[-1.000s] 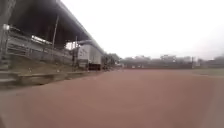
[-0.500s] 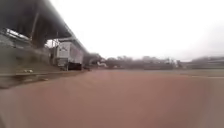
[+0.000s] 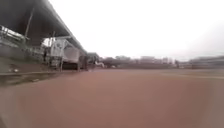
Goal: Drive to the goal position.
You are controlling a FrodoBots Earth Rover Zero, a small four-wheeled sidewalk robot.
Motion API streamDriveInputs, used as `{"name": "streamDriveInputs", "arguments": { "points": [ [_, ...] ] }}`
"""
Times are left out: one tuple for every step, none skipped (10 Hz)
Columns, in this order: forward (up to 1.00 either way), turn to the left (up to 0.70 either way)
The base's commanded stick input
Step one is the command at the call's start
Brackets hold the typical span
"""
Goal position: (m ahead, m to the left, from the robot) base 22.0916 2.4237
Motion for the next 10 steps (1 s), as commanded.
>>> {"name": "streamDriveInputs", "arguments": {
  "points": [
    [1.00,0.00],
    [1.00,0.00],
    [1.00,0.00],
    [1.00,0.00],
    [1.00,0.00],
    [1.00,0.00],
    [1.00,0.00],
    [1.00,0.00],
    [1.00,0.00],
    [1.00,0.00]
  ]
}}
